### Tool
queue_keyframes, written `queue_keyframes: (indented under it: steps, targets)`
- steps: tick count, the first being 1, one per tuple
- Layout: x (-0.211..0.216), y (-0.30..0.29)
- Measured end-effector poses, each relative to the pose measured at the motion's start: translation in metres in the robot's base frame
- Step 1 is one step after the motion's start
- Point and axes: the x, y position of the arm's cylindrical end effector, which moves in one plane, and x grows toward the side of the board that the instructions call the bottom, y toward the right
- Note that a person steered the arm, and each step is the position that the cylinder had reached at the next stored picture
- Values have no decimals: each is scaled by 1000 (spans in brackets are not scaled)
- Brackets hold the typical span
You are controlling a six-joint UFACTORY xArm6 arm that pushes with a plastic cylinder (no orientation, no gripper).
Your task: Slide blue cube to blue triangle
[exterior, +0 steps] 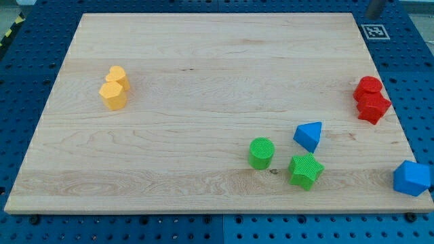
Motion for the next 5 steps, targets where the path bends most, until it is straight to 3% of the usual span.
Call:
queue_keyframes:
  steps: [3, 4, 5]
  targets:
    - [1, 0]
    - [14, -23]
    - [66, -40]
